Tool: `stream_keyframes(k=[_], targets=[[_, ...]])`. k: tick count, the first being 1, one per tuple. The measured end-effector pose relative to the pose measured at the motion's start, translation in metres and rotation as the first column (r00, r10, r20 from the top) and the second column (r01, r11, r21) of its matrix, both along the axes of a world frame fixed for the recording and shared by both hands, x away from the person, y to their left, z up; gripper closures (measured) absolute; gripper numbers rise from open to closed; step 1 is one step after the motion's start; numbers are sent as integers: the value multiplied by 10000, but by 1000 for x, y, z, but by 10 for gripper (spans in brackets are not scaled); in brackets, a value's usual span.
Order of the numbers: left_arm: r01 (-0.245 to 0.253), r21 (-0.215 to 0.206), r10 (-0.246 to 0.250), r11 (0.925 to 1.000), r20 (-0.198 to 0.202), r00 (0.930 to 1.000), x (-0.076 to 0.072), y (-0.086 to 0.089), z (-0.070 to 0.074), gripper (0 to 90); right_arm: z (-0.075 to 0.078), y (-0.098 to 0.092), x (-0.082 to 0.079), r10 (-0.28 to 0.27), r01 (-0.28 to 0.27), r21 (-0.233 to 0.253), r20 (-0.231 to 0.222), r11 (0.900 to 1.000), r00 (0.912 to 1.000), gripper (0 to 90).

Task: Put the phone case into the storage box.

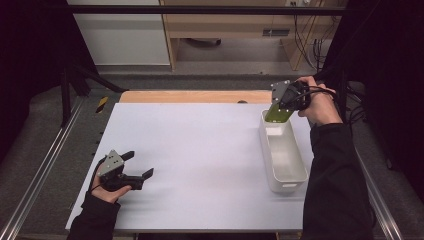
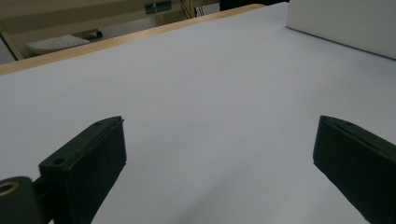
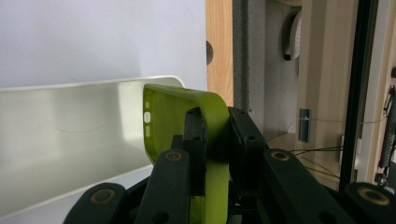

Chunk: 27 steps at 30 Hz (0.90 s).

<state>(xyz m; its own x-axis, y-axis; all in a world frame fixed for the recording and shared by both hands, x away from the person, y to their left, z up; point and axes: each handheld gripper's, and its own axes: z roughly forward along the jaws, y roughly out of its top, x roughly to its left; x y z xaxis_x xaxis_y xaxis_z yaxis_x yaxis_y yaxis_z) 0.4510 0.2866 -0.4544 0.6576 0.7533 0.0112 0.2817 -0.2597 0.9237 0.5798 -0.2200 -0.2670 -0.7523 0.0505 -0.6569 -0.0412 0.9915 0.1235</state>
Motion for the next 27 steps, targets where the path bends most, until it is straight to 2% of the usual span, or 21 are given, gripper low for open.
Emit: stream_keyframes(k=[27], targets=[[109,153,-108,9998,-75,9999,1,-3,-3,24,-18,4,25,530,-562,-585,-543,9967,9971,783]])
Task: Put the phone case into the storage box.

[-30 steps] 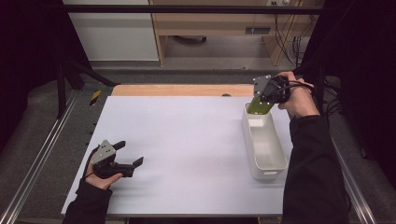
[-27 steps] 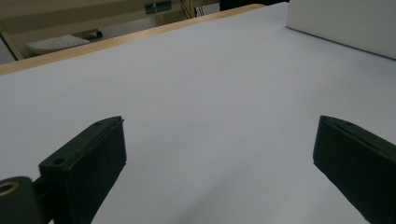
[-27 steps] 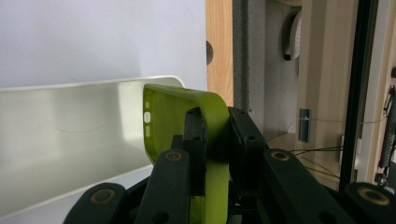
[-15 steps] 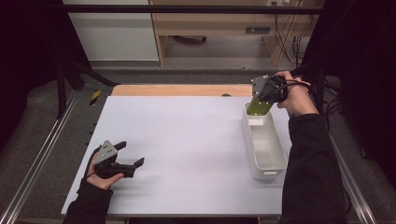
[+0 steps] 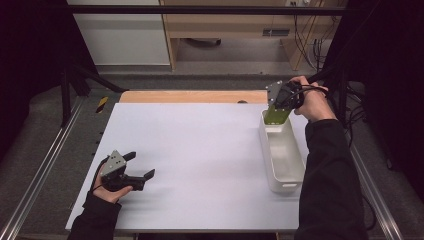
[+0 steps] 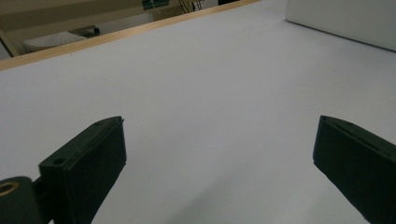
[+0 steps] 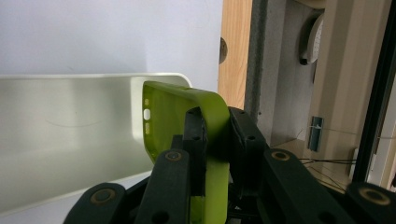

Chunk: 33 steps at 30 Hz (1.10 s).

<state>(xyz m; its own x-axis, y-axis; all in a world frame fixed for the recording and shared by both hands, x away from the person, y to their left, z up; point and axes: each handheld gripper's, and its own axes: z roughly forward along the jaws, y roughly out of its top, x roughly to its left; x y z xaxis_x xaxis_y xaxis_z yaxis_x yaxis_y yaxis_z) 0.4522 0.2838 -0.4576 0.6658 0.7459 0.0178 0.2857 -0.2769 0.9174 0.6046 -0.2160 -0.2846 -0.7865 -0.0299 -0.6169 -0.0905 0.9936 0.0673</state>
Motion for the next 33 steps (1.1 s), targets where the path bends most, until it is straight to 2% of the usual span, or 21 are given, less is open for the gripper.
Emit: stream_keyframes(k=[19,33], targets=[[23,52,-23,10000,-26,10000,0,-1,-1,24,-12,1,15,64,-86,-377,-565,9993,9984,782],[109,52,-108,9999,-111,9999,2,-1,-3,24,-20,2,28,22,-55,-359,-890,9993,9960,782]])
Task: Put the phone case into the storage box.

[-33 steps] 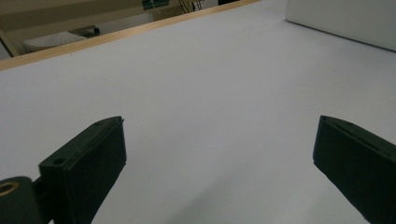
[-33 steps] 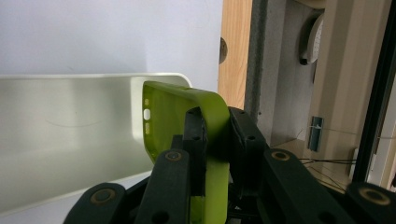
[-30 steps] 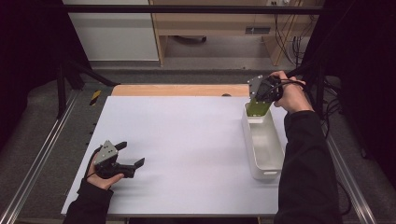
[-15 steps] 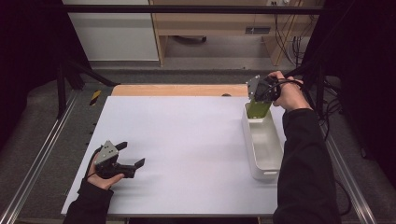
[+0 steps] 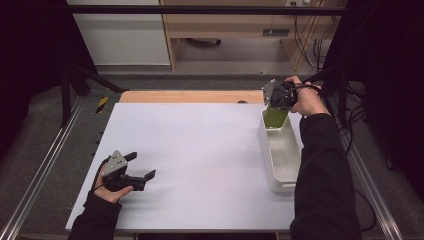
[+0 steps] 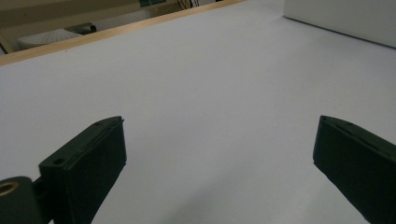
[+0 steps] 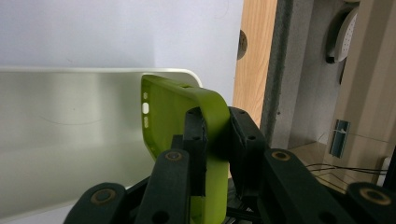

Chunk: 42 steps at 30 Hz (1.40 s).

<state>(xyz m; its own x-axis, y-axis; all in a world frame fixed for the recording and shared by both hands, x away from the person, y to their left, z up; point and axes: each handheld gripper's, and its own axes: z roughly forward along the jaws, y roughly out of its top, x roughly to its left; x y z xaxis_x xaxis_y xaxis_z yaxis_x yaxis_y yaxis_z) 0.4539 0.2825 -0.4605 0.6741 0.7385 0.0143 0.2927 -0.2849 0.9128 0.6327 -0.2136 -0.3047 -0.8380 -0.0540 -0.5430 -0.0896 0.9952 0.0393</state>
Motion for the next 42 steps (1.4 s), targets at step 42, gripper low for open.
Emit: stream_keyframes(k=[42], targets=[[45,97,-43,9999,-172,9998,3,-1,-3,24,-20,2,30,-245,245,-10,-380,9997,9990,761]])
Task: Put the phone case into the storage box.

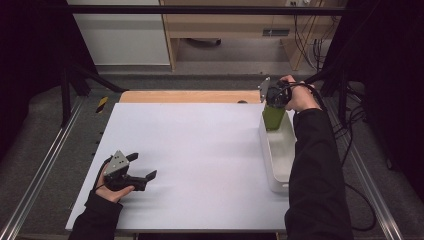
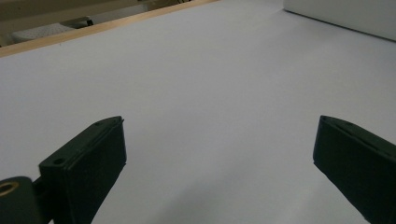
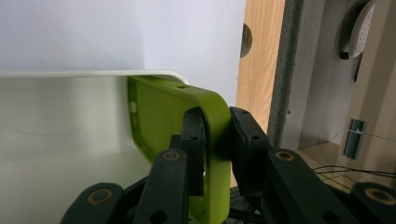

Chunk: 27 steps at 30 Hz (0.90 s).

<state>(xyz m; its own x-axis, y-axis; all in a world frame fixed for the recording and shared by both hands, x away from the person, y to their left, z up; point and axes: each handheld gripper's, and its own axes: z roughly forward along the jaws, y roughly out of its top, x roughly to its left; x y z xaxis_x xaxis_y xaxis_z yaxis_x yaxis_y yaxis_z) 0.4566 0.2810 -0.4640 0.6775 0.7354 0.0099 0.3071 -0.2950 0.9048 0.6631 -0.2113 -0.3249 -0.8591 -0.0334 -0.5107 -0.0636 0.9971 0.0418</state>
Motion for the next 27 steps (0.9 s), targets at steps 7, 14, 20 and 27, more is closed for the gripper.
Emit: stream_keyframes(k=[7,14,20,27], targets=[[1,14,-1,10000,4,10000,0,0,0,24,-1,1,2,34,-33,-42,221,10000,9998,711],[9,35,-9,10000,-3,10000,0,0,0,24,2,0,2,-130,121,231,419,9997,9990,553],[5,46,-5,10000,16,10000,0,0,0,24,10,-1,-2,-479,445,832,390,9955,9981,386],[-17,76,17,10000,27,10000,-1,0,0,24,23,-1,-12,-1105,992,2294,367,9683,9932,234]])
